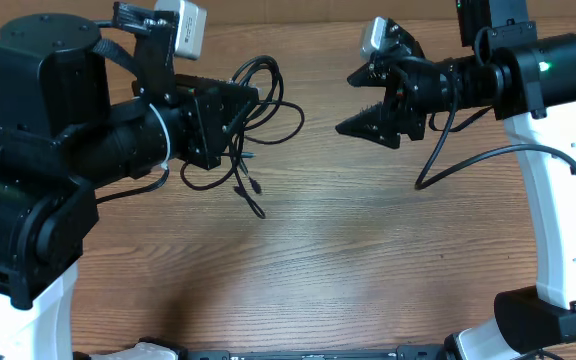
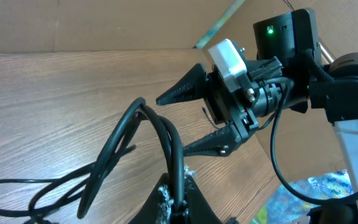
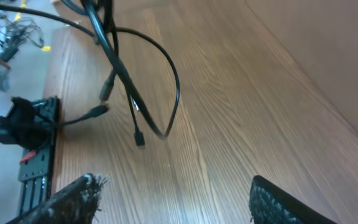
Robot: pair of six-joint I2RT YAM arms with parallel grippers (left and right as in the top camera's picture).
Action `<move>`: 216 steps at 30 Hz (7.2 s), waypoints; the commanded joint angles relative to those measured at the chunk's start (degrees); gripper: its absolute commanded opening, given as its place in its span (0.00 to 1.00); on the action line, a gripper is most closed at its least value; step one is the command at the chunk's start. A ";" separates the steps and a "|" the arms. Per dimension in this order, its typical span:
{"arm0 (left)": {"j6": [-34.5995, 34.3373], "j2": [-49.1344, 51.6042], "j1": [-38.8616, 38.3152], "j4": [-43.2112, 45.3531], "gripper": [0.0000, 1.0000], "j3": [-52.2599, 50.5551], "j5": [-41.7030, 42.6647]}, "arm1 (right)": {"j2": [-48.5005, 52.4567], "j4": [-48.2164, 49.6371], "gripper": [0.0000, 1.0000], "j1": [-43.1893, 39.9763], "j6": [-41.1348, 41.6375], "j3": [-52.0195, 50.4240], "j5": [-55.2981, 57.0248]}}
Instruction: Untangle cables
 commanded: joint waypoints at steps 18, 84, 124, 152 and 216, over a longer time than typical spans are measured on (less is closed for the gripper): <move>-3.23 -0.17 -1.29 2.03 0.06 0.98 0.59 | 0.07 5.86 0.04 4.66 2.21 -0.07 3.32; -5.40 15.32 -1.33 -9.27 0.19 0.74 10.03 | -13.09 47.60 0.04 -5.97 42.80 -0.02 -30.56; -40.72 24.33 -5.95 -5.42 0.42 0.72 18.43 | -11.74 45.16 0.04 -3.21 40.85 -0.07 -31.41; -35.54 24.33 -0.28 -13.31 0.04 0.74 13.99 | -11.69 46.29 0.04 -7.67 40.52 -0.07 -14.49; 5.35 14.84 2.75 -8.70 0.04 1.29 13.49 | -4.28 4.13 0.65 1.95 18.99 -0.13 4.11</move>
